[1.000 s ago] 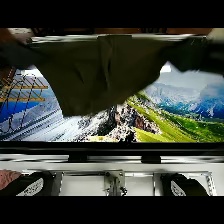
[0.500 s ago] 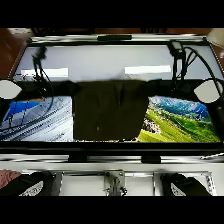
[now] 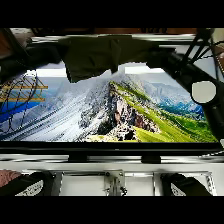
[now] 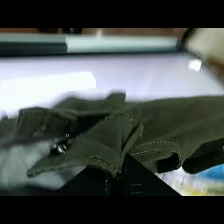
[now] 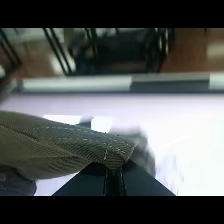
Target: Fold the shirts.
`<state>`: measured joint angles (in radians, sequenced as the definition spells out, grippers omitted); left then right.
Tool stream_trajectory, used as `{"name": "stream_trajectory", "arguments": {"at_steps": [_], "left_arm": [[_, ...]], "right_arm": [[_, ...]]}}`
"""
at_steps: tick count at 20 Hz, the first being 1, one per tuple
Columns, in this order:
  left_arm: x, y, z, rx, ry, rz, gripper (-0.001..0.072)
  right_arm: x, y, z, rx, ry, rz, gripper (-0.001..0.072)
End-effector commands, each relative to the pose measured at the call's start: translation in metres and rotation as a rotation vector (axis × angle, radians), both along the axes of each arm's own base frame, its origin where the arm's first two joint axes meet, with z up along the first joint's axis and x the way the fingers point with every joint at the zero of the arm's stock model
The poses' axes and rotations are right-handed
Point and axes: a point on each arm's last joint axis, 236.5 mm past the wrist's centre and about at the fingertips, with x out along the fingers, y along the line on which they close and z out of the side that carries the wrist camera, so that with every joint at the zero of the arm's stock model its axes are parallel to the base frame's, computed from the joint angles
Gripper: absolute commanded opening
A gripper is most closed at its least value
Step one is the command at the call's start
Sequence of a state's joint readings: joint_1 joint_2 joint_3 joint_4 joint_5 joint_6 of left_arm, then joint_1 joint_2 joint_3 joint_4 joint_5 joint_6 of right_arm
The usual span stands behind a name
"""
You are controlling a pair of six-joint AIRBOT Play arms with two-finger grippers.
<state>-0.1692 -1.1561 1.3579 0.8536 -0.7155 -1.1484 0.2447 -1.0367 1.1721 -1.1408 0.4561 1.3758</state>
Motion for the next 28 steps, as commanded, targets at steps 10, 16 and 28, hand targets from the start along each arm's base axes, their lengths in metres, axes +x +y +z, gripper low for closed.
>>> {"name": "stream_trajectory", "arguments": {"at_steps": [10, 16, 28], "left_arm": [[-0.204, -0.033, -0.207, 0.140, 0.821, -0.387, 0.0055], [-0.121, 0.009, -0.181, -0.044, 0.666, -0.024, 0.0055], [0.025, 0.034, -0.273, -0.291, 0.730, 0.273, 0.0056]], "right_arm": [[-0.157, 0.034, -0.150, -0.150, 0.696, 0.397, 0.0068], [-0.049, 0.033, -0.105, 0.043, 0.343, 0.154, 0.0065], [0.097, 0.069, -0.219, 0.247, 0.472, 0.041, 0.0067]]}}
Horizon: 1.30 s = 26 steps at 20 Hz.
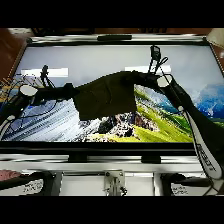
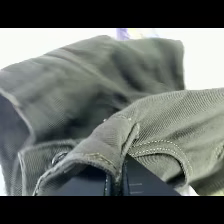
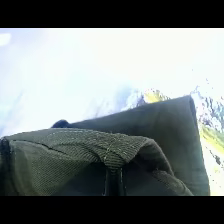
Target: Fold the shirts.
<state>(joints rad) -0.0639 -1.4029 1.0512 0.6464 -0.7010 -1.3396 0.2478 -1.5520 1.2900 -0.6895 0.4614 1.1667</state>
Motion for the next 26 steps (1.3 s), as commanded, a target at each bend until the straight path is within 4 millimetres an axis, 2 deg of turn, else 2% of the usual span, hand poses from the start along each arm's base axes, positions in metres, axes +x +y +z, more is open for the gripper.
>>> {"name": "stream_trajectory", "arguments": {"at_steps": [1, 3, 5, 10, 15, 17, 19, 20, 21, 22, 24, 25, 26], "left_arm": [[0.013, 0.003, -0.049, -0.010, 0.098, 0.033, 0.0056], [0.010, 0.001, -0.059, -0.012, 0.123, 0.024, 0.0056], [0.012, 0.003, -0.061, -0.008, 0.123, 0.031, 0.0056], [0.021, 0.009, -0.062, 0.008, 0.094, 0.068, 0.0058], [0.019, 0.004, -0.061, 0.006, 0.095, 0.054, 0.0057], [0.021, 0.004, -0.048, 0.029, 0.043, 0.023, 0.0057], [0.031, 0.003, -0.011, 0.065, -0.077, -0.024, 0.0057], [0.037, 0.003, 0.015, 0.084, -0.153, -0.046, 0.0056], [0.044, 0.002, 0.049, 0.102, -0.245, -0.063, 0.0057], [0.050, 0.002, 0.088, 0.117, -0.342, -0.072, 0.0057], [0.059, 0.004, 0.173, 0.130, -0.531, -0.060, 0.0057], [0.054, 0.001, 0.217, 0.124, -0.614, -0.067, 0.0057], [0.042, -0.005, 0.250, 0.118, -0.669, -0.102, 0.0057]], "right_arm": [[0.012, 0.012, -0.045, 0.063, 0.110, -0.011, 0.0067], [0.004, 0.018, -0.060, 0.063, 0.158, 0.020, 0.0067], [0.002, 0.019, -0.062, 0.071, 0.173, 0.021, 0.0067], [0.018, 0.012, -0.052, 0.136, 0.147, -0.072, 0.0093], [0.010, 0.031, -0.050, 0.141, 0.148, -0.041, 0.0082], [0.007, 0.033, -0.041, 0.136, 0.132, -0.020, 0.0074], [0.011, 0.027, -0.018, 0.123, 0.067, -0.020, 0.0073], [0.015, 0.020, -0.001, 0.120, 0.022, -0.035, 0.0068], [0.018, 0.016, 0.025, 0.161, -0.015, -0.063, 0.0068], [0.020, 0.016, 0.058, 0.204, -0.066, -0.069, 0.0068], [0.022, 0.012, 0.136, 0.164, -0.277, -0.046, 0.0068], [0.017, 0.010, 0.176, 0.133, -0.381, -0.025, 0.0068], [0.006, 0.011, 0.210, 0.117, -0.457, 0.009, 0.0068]]}}
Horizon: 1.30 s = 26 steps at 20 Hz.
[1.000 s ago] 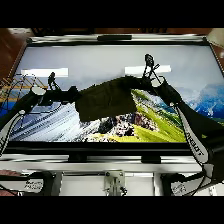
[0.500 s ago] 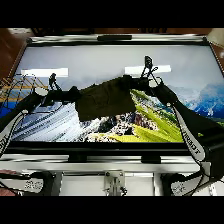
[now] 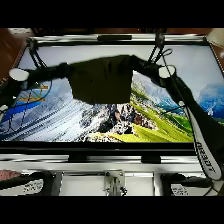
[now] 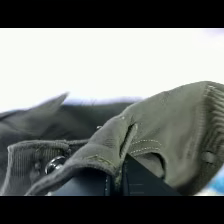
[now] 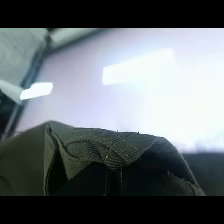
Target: Fold the shirts.
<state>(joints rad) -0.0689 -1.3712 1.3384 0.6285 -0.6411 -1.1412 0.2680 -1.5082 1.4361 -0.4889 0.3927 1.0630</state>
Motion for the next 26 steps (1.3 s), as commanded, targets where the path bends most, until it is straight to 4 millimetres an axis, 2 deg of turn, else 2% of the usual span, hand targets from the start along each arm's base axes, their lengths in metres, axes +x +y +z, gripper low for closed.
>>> {"name": "stream_trajectory", "arguments": {"at_steps": [1, 2, 3, 4, 5, 7, 9, 11, 12, 14, 16, 17, 18, 19, 21, 22, 24, 26], "left_arm": [[-0.034, -0.015, 0.121, 0.052, -0.248, -0.117, 0.0057], [-0.055, -0.021, 0.126, 0.106, -0.252, -0.181, 0.0056], [-0.072, -0.022, 0.112, 0.152, -0.188, -0.222, 0.0056], [-0.089, -0.017, 0.083, 0.195, -0.053, -0.243, 0.0056], [-0.107, -0.011, 0.045, 0.241, 0.097, -0.265, 0.0056], [-0.135, -0.007, -0.025, 0.323, 0.292, -0.325, 0.0056], [-0.163, -0.015, -0.101, 0.331, 0.450, -0.362, 0.0056], [-0.209, -0.020, -0.167, 0.335, 0.615, -0.408, 0.0056], [-0.236, -0.021, -0.193, 0.337, 0.700, -0.439, 0.0056], [-0.286, -0.023, -0.220, 0.348, 0.834, -0.518, 0.0056], [-0.321, -0.023, -0.226, 0.350, 0.944, -0.589, 0.0057], [-0.331, -0.022, -0.224, 0.339, 0.989, -0.599, 0.0115], [-0.336, -0.021, -0.220, 0.334, 1.020, -0.608, 0.0366], [-0.342, -0.019, -0.215, 0.328, 1.048, -0.624, 0.0696], [-0.341, -0.012, -0.199, 0.308, 1.074, -0.641, 0.0720], [-0.333, -0.007, -0.187, 0.298, 1.058, -0.631, 0.0720], [-0.295, 0.006, -0.153, 0.280, 0.942, -0.557, 0.0720], [-0.251, 0.026, -0.114, 0.271, 0.796, -0.447, 0.0720]], "right_arm": [[-0.031, -0.001, 0.110, -0.098, -0.276, 0.062, 0.0068], [-0.051, 0.004, 0.115, -0.155, -0.285, 0.127, 0.0068], [-0.074, 0.010, 0.106, -0.200, -0.220, 0.200, 0.0068], [-0.095, 0.011, 0.081, -0.235, -0.082, 0.253, 0.0068], [-0.115, 0.010, 0.048, -0.296, 0.069, 0.295, 0.0068], [-0.154, -0.001, -0.024, -0.489, 0.325, 0.349, 0.0068], [-0.186, 0.003, -0.085, -0.602, 0.468, 0.391, 0.0068], [-0.229, 0.015, -0.141, -0.656, 0.588, 0.476, 0.0068], [-0.251, 0.016, -0.165, -0.681, 0.646, 0.511, 0.0068], [-0.279, 0.013, -0.193, -0.720, 0.720, 0.558, 0.0068], [-0.283, 0.012, -0.197, -0.723, 0.731, 0.562, 0.0079], [-0.281, 0.013, -0.196, -0.716, 0.726, 0.558, 0.0158], [-0.280, 0.013, -0.196, -0.718, 0.718, 0.564, 0.0390], [-0.283, 0.013, -0.195, -0.724, 0.717, 0.580, 0.0512], [-0.289, 0.011, -0.186, -0.751, 0.711, 0.628, 0.0512], [-0.288, 0.011, -0.174, -0.770, 0.686, 0.660, 0.0513], [-0.267, 0.014, -0.136, -0.757, 0.601, 0.655, 0.0513], [-0.229, 0.012, -0.087, -0.688, 0.483, 0.587, 0.0512]]}}
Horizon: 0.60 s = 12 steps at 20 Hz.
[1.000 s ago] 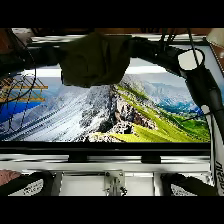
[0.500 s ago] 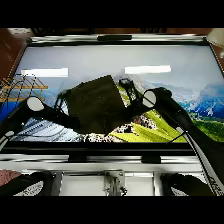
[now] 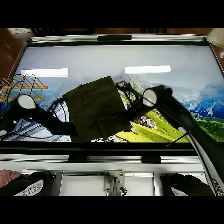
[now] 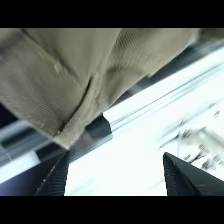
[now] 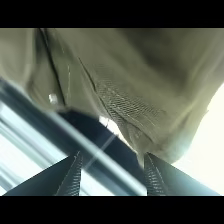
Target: Fold the shirts.
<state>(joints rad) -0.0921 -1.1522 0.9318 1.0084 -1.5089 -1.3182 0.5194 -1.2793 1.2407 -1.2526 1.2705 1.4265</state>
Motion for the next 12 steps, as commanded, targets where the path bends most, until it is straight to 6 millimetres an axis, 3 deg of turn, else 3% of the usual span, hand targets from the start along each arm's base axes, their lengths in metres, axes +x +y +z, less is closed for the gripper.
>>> {"name": "stream_trajectory", "arguments": {"at_steps": [1, 2, 4, 5, 7, 8, 12], "left_arm": [[0.060, 0.038, 0.061, -0.003, -0.206, 0.141, 0.0720], [0.087, 0.054, 0.074, 0.005, -0.290, 0.232, 0.0720], [0.131, 0.080, 0.081, 0.019, -0.405, 0.396, 0.0719], [0.150, 0.090, 0.075, 0.028, -0.431, 0.454, 0.0657], [0.183, 0.096, 0.051, 0.032, -0.433, 0.544, 0.0653], [0.198, 0.095, 0.033, 0.035, -0.423, 0.574, 0.0653], [0.237, 0.089, -0.034, 0.017, -0.356, 0.683, 0.0652]], "right_arm": [[0.046, -0.007, 0.076, 0.125, -0.149, -0.035, 0.0513], [0.064, -0.014, 0.096, 0.177, -0.193, -0.082, 0.0513], [0.101, -0.039, 0.120, 0.245, -0.279, -0.204, 0.0513], [0.121, -0.055, 0.122, 0.257, -0.313, -0.276, 0.0512], [0.157, -0.074, 0.108, 0.281, -0.319, -0.395, 0.0512], [0.171, -0.075, 0.093, 0.307, -0.294, -0.429, 0.0512], [0.212, -0.039, 0.039, 0.530, -0.115, -0.546, 0.0512]]}}
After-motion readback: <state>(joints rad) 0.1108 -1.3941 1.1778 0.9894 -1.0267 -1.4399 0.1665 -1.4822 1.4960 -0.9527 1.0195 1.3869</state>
